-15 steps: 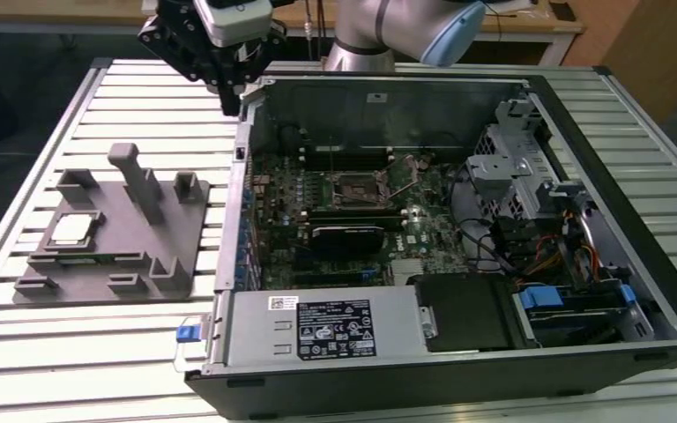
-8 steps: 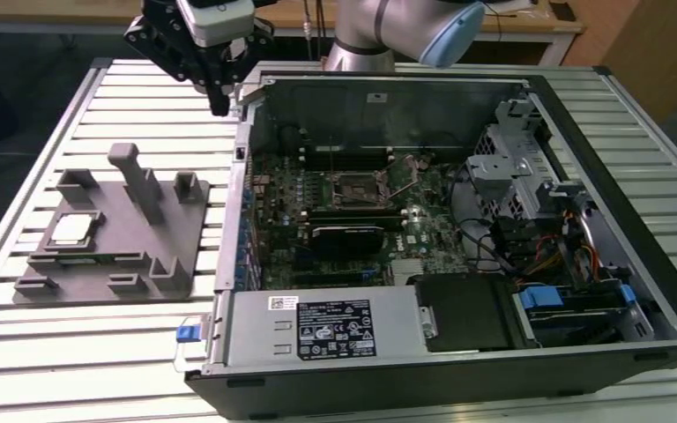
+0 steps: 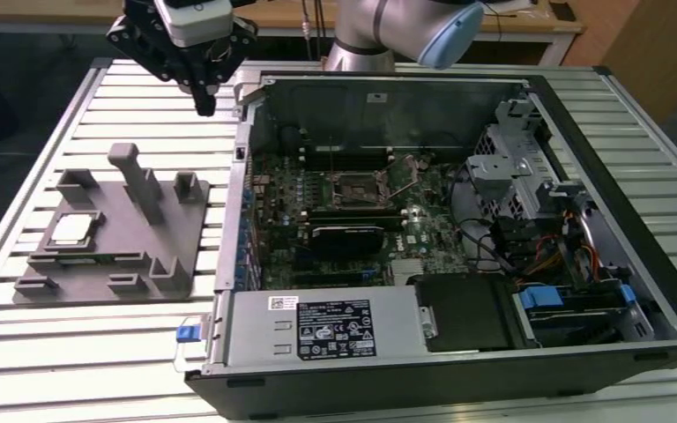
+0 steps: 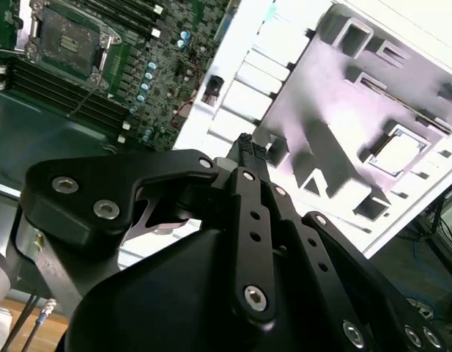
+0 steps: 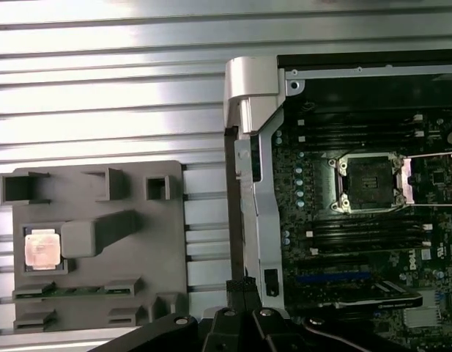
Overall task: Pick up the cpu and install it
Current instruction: 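Reach for the cpu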
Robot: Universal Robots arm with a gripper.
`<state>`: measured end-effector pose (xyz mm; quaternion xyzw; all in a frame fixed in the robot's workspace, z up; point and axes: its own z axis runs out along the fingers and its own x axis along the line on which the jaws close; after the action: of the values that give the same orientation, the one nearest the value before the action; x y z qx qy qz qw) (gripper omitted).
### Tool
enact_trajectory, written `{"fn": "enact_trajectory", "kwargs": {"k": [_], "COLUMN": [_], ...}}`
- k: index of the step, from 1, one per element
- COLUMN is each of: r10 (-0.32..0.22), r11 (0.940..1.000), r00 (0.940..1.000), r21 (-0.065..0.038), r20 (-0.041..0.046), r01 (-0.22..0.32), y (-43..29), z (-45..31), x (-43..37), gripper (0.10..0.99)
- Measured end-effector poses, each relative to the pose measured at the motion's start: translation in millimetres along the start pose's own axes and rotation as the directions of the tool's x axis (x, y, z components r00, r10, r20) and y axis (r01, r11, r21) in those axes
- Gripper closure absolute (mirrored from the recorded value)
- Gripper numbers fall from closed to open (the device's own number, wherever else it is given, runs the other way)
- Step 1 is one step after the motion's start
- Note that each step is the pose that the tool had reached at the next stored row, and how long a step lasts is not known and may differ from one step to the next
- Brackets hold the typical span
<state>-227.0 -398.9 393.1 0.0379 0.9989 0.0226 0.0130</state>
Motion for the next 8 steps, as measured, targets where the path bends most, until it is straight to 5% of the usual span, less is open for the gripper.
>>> {"fn": "enact_trajectory", "kwargs": {"k": [8], "r10": [0.0], "r11": [1.0], "r00": [1.0], "r21": [0.0], "r20": [0.0], "r01": [0.0], "y": [-1.1], "z": [-0.3], "x": [14.7], "gripper": [0.98]}}
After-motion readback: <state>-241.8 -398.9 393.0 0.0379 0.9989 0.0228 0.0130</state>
